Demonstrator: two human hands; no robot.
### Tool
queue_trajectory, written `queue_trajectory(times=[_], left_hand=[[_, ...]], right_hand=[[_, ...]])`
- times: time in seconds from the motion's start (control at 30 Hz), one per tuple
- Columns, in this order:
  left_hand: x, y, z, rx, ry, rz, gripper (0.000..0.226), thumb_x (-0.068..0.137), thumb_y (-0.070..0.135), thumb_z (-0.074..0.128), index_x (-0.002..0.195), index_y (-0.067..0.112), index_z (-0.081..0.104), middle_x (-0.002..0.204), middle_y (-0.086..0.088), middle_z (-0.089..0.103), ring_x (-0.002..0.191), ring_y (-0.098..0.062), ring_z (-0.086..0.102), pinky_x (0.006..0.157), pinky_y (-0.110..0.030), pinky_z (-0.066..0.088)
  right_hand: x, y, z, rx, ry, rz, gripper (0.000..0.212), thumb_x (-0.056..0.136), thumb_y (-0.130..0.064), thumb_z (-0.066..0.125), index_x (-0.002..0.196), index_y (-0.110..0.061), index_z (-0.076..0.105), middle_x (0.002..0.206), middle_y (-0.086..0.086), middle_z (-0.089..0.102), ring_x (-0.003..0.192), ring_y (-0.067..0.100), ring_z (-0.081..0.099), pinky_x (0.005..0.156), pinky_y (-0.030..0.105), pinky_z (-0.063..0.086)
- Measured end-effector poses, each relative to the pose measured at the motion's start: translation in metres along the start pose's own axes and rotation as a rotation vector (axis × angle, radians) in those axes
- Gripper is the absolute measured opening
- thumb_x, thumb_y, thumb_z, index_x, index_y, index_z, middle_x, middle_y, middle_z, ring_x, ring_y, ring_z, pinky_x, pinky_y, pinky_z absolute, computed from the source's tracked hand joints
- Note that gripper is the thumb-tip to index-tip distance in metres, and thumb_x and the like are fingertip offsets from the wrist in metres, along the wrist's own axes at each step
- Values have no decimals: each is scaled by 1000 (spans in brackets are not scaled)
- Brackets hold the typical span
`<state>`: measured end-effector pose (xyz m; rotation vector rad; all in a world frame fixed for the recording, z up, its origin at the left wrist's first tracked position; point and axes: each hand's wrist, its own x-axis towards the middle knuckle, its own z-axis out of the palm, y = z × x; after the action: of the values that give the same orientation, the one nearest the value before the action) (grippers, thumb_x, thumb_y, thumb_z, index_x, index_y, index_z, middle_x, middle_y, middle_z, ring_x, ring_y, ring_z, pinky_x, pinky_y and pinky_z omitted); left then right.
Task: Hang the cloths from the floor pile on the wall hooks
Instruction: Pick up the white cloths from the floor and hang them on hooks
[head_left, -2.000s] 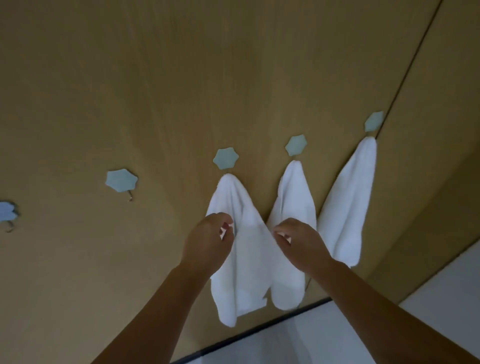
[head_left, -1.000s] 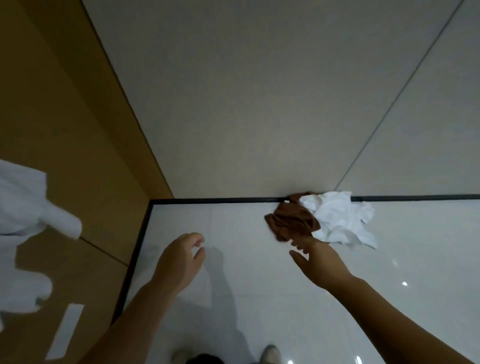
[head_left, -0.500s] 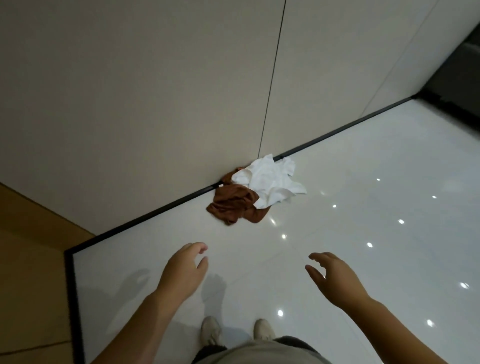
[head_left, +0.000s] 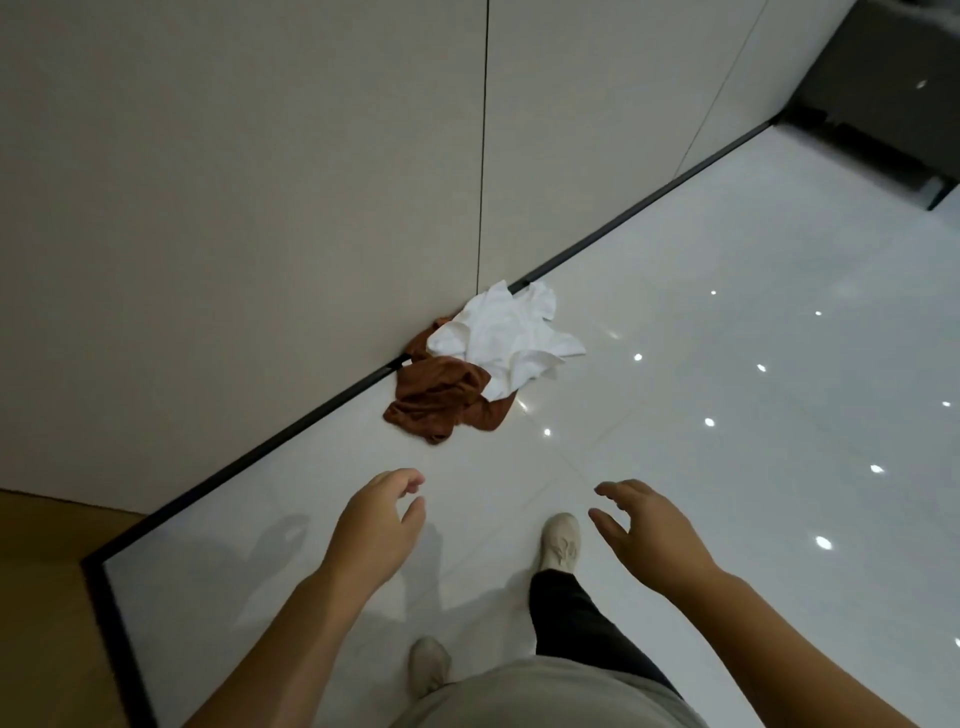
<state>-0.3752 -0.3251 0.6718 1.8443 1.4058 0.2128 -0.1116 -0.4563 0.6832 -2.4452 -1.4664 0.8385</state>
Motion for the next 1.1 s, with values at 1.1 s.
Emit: queue_trajectory(times=[1.1], left_hand=[[444,127,47,4,-204,47,27,91,13,56,118,14,62,111,5,59,105,-10,55,91,-24,45]], right_hand=[[424,39,-128,4,-174,9,36,92,-36,54,126,-23,58,125,-6,58,108,13,59,88,22,44]])
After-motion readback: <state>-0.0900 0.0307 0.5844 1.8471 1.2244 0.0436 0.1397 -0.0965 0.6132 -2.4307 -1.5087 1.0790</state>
